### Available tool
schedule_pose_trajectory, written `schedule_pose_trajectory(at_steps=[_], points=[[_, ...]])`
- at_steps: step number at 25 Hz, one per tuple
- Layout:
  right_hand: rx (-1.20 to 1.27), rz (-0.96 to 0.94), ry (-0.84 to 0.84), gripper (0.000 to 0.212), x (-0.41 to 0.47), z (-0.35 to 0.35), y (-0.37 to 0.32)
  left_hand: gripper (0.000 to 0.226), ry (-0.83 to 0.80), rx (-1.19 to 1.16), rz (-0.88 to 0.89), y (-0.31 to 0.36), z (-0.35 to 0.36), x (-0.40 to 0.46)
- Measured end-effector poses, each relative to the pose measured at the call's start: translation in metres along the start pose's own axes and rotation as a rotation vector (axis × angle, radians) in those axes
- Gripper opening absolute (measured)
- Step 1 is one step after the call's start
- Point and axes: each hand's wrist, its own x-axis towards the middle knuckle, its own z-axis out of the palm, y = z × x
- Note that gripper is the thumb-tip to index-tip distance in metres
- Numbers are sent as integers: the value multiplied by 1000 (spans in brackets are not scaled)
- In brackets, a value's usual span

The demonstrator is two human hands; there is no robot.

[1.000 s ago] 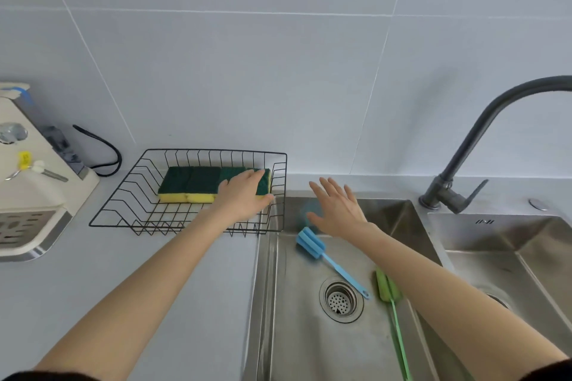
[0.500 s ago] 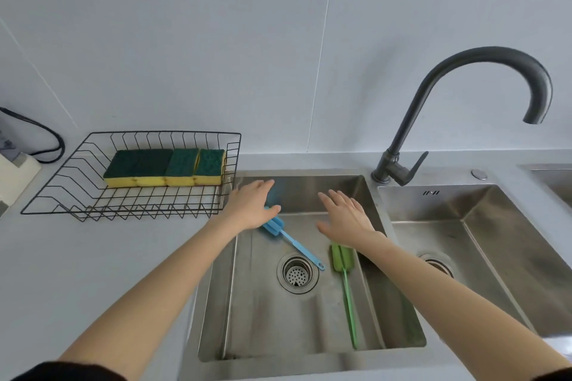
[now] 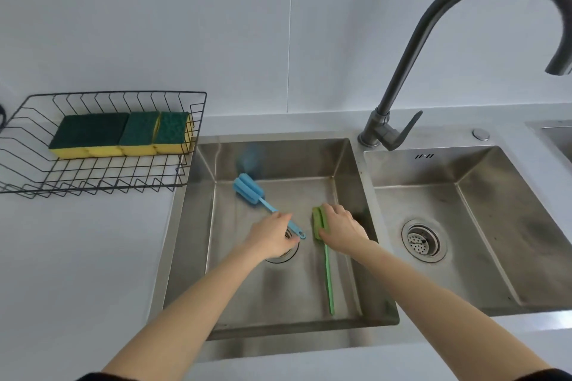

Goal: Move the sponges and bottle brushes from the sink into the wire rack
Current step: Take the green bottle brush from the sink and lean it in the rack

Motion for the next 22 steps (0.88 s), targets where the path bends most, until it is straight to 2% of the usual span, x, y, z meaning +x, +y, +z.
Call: schedule_pose_trajectory(at_steps=[5,11,22], points=[[151,164,-118,41,15,36,21,59,-138,-107,-44,3,47,12],[272,283,-224,40,28,72,43,54,-272,-142,-85,6,86,24],[371,368,-188,32,42,102,56,45,-336,-384,-237,18,126,36]])
